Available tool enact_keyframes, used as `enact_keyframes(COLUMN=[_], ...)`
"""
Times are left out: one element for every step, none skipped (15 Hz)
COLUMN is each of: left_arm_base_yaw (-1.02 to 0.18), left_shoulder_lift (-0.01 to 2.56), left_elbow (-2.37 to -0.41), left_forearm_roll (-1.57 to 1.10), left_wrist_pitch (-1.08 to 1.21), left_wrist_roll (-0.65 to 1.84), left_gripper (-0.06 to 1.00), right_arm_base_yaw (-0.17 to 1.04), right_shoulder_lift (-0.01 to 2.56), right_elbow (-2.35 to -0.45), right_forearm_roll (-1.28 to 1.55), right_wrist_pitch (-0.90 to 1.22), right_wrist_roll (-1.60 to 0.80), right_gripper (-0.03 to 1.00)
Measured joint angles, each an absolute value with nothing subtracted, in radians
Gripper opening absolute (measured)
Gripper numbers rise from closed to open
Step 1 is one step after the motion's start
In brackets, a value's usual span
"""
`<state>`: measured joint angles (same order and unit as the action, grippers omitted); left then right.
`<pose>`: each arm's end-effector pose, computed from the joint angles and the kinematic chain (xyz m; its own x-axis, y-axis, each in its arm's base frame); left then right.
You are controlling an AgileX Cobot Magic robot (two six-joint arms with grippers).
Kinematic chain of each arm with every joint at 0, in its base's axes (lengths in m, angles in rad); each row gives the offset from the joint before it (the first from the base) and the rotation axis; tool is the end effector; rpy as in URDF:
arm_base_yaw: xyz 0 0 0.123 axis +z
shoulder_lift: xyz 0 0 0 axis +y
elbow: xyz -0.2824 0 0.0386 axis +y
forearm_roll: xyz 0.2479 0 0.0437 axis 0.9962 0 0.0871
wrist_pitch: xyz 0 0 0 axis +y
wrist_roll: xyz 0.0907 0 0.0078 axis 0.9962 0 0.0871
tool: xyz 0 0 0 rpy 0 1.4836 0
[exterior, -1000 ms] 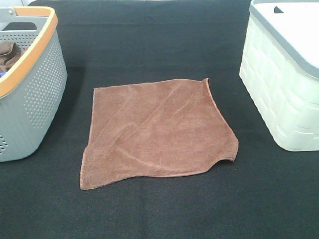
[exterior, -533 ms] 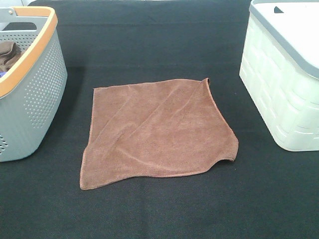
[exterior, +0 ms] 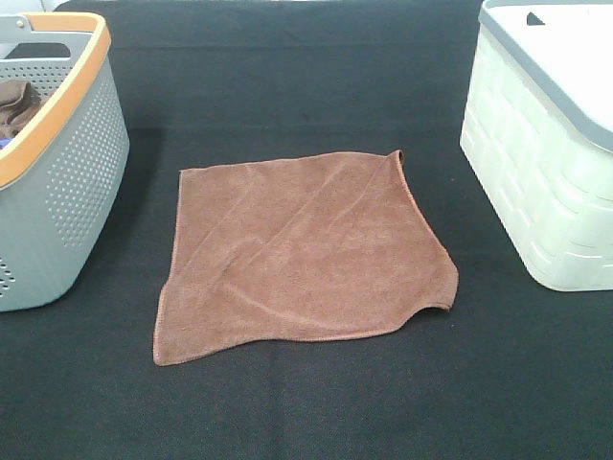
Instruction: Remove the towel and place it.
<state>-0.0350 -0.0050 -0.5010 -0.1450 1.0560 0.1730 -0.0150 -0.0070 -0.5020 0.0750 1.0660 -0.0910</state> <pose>-0.0064 -0.0112 0.2785 -0.4250 0.1152 -0.8979 0.1914 0.9809 0.0353 -0.0064 0.0061 0.2774 -0.4485 -0.0478 -0.8925 -0.0682 0.9975 -0.0192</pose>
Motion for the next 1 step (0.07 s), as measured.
enact_keyframes(left_arm_base_yaw=[-0.035], left_shoulder_lift=[-0.005], left_elbow=[-0.501], left_forearm_roll=[-0.145], left_wrist_pitch=[1.056], left_wrist_roll=[0.173], left_gripper=[0.68], right_arm_base_yaw=[-0.015], right_shoulder_lift=[-0.007], right_elbow=[-0.502], right_forearm_roll=[0.075], right_wrist_pitch=[1.066], right_wrist_roll=[-0.091], right_gripper=[0.74])
